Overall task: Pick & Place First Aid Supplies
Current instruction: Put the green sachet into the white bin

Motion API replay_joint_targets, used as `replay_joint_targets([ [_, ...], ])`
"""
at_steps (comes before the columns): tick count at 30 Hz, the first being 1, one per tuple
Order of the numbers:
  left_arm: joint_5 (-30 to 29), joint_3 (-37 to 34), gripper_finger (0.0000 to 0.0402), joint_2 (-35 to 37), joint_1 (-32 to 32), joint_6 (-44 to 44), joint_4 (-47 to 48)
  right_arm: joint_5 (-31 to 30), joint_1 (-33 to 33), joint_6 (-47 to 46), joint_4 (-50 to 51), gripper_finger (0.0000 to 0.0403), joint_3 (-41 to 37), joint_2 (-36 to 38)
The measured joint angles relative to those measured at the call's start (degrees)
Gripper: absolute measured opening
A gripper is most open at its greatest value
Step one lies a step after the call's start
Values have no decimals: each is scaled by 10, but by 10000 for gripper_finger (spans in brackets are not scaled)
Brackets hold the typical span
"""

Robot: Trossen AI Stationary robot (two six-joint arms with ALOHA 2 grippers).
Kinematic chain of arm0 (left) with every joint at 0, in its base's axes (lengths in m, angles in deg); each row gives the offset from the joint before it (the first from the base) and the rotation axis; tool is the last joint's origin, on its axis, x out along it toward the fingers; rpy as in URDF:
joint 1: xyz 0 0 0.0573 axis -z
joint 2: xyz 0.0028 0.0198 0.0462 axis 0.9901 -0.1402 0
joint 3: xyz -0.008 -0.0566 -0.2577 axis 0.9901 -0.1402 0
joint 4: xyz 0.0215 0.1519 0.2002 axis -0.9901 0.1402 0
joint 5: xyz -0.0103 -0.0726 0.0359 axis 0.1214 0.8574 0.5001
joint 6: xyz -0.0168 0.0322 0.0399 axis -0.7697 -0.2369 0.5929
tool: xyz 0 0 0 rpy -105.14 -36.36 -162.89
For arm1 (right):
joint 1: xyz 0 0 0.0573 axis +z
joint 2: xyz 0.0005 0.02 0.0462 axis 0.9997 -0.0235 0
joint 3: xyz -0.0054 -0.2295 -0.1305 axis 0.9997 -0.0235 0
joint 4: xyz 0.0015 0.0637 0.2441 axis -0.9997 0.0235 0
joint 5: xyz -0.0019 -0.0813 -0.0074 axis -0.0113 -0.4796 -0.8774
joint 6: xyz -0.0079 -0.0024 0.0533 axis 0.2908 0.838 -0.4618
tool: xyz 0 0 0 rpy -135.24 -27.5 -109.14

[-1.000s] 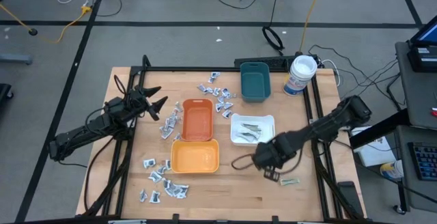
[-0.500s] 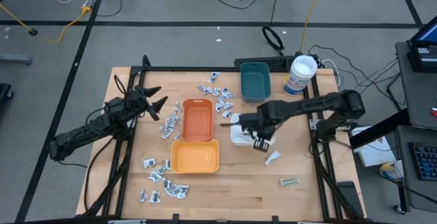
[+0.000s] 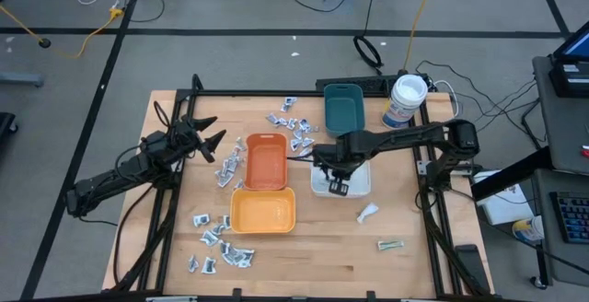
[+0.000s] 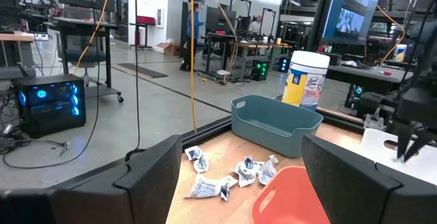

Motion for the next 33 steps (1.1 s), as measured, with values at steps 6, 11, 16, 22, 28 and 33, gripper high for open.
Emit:
replay_joint_targets([
  [6, 0, 0, 308, 0, 0, 0, 0, -14, 0, 4, -26, 9, -11, -15],
  [11, 0, 0, 308, 0, 0, 0, 0, -22, 0, 10, -22, 54, -11, -17],
  [16, 0, 0, 308, 0, 0, 0, 0, 0, 0, 9, -22, 150, -11, -17],
  [22, 0, 0, 308, 0, 0, 0, 0, -28, 17, 9, -8, 253, -10, 25],
  [28, 0, 0, 308, 0, 0, 0, 0, -24, 66, 9, 21, 290, -10, 60],
  [33, 0, 0, 308, 0, 0, 0, 0, -27, 117, -1, 42, 287, -11, 81],
])
